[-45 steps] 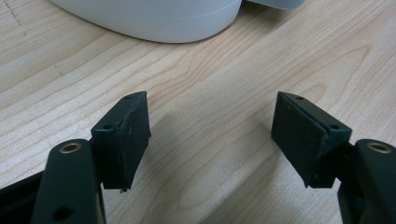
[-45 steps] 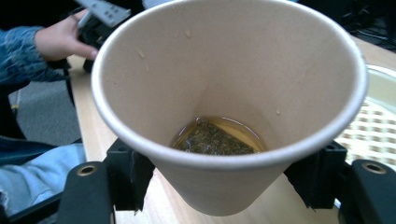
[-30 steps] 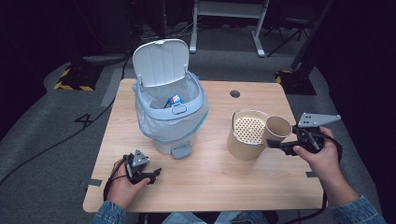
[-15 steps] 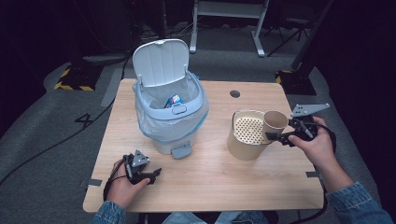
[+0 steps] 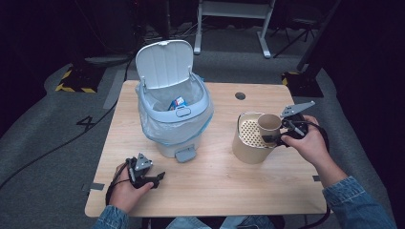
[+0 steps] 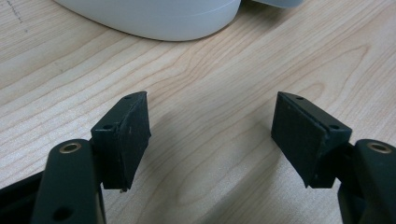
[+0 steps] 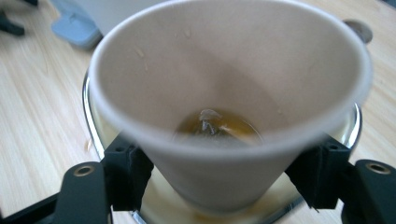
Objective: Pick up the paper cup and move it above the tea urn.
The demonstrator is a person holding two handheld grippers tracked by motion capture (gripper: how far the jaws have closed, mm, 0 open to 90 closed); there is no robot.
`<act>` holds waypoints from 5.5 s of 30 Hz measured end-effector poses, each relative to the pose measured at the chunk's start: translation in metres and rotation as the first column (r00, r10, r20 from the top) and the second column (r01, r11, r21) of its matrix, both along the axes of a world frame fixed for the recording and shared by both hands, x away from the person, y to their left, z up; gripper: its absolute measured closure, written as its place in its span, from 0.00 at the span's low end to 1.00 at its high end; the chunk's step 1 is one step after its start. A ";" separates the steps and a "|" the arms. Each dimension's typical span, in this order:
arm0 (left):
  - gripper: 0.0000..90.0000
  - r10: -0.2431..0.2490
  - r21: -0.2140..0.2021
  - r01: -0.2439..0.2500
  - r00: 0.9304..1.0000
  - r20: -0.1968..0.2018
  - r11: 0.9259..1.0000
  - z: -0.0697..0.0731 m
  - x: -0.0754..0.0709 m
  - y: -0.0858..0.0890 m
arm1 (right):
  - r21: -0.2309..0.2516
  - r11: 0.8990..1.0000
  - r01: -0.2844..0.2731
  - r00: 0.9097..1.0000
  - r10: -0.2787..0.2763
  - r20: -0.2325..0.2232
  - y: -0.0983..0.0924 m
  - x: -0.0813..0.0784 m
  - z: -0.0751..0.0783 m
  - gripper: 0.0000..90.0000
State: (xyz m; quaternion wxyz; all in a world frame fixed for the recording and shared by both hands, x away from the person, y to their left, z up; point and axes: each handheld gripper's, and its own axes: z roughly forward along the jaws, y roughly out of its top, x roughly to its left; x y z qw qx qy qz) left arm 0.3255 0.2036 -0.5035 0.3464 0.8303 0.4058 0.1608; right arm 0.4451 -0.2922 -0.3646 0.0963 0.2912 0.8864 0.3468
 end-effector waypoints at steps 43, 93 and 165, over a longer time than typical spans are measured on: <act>0.32 -0.002 -0.002 0.002 1.000 -0.001 1.000 0.000 0.000 0.000 | -0.020 0.998 0.063 0.998 -0.063 -0.010 -0.021 -0.013 0.027 0.37; 0.32 -0.002 -0.002 0.002 1.000 -0.001 1.000 0.000 0.000 -0.001 | 0.141 0.987 0.079 0.988 -0.096 0.117 -0.025 -0.029 -0.015 0.36; 0.30 -0.007 -0.004 0.007 1.000 -0.003 1.000 0.000 0.001 -0.002 | -0.122 0.992 0.022 0.996 -0.032 -0.081 -0.037 -0.036 0.029 0.40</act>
